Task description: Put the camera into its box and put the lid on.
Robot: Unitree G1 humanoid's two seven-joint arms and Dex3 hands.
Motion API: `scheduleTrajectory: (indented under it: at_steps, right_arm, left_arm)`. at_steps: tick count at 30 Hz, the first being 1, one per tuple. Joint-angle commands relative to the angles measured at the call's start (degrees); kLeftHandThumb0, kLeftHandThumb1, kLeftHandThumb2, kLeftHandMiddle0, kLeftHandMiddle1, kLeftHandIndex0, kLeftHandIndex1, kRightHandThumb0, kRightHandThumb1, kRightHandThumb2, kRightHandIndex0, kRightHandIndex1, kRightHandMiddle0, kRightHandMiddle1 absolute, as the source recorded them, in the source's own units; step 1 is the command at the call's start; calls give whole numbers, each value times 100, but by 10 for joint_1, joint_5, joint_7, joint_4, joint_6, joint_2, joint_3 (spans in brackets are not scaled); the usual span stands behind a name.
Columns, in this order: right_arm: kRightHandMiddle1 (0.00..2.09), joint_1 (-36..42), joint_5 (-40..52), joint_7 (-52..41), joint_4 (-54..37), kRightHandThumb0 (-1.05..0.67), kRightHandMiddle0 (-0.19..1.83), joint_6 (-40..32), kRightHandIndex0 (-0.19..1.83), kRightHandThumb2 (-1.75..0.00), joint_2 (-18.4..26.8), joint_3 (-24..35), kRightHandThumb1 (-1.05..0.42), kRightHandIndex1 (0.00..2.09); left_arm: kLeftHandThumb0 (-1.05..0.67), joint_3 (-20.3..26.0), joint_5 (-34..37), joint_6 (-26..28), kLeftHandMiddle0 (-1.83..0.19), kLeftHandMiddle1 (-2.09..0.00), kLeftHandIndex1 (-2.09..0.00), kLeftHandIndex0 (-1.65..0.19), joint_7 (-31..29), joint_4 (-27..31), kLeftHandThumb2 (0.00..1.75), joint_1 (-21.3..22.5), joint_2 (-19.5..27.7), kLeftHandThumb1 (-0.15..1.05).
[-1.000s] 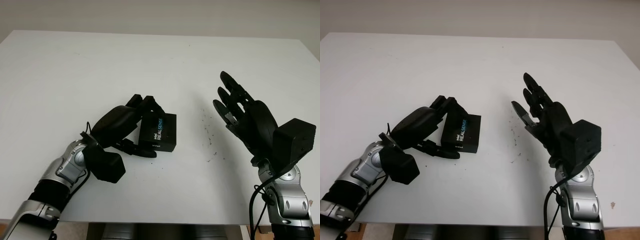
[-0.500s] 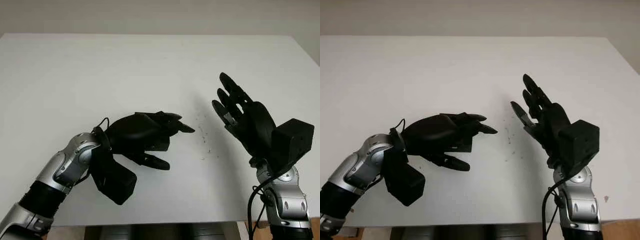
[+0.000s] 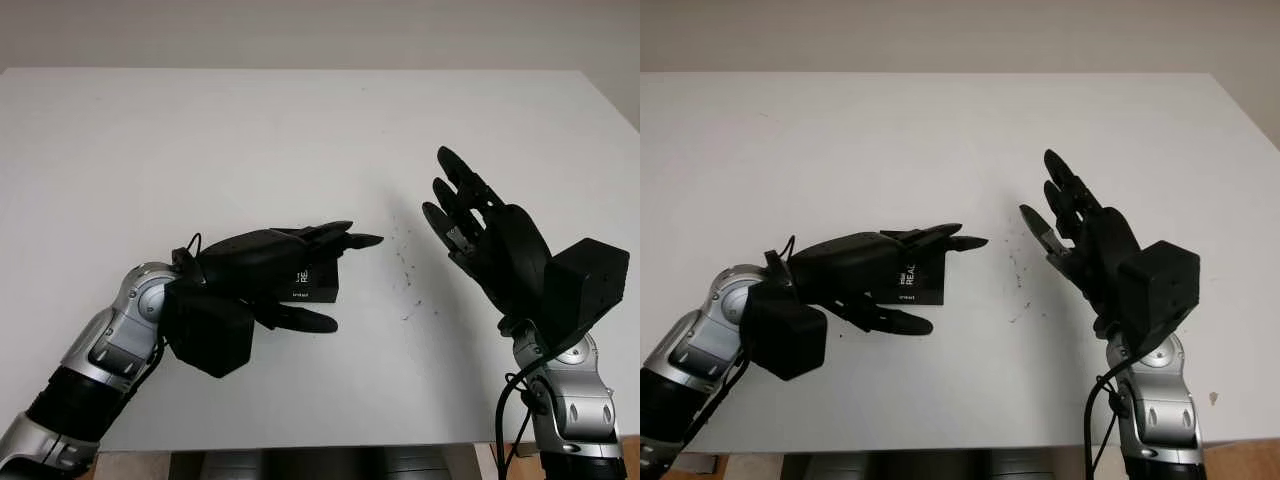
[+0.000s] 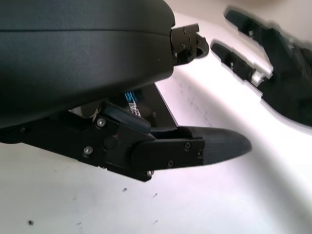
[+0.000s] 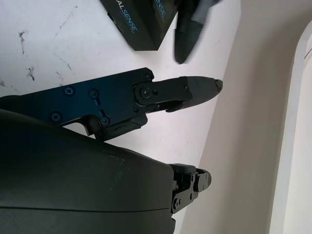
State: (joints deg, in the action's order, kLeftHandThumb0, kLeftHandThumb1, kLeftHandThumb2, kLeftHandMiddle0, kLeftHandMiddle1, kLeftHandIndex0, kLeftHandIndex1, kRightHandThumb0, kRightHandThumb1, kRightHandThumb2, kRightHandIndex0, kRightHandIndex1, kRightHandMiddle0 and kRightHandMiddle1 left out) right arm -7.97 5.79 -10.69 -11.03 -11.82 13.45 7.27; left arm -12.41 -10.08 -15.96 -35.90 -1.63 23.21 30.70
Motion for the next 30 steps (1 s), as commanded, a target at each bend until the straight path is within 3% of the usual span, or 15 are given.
scheduleTrajectory:
  at_steps: [1,6,11,17,22,30]
  right_arm:
    - [5,-5,4,1,3,-63,12,11,10,-22,-3,1,-105,5]
    - [6,-10,17,4,6,-63,13,8,10,-22,-14,3,-105,5]
    - [6,-17,10,18,3,-59,13,2,10,-27,-22,-6,-105,5]
    - [1,-35,17,15,4,-65,-2,-5,-3,-43,-31,-19,-105,1]
    - [0,-54,3,26,18,-70,-18,6,-18,-58,-42,-36,-105,0]
    - [0,-64,-16,49,26,-75,-19,-5,-19,-65,-66,-59,-105,0]
  left_arm:
    - [-78,27,40,14,19,0,-8,19,8,6,53,-16,-15,105]
    - [-77,95,178,43,19,0,0,19,38,-29,55,-30,-89,105]
    - [-78,151,245,60,19,0,0,19,105,-44,62,-37,-155,105]
    - [-79,191,279,73,19,0,0,19,149,-46,59,-42,-192,105]
    - [-78,209,262,73,19,0,0,19,186,-60,63,-42,-197,105]
    - [-76,229,270,85,19,0,0,19,209,-89,63,-43,-204,105]
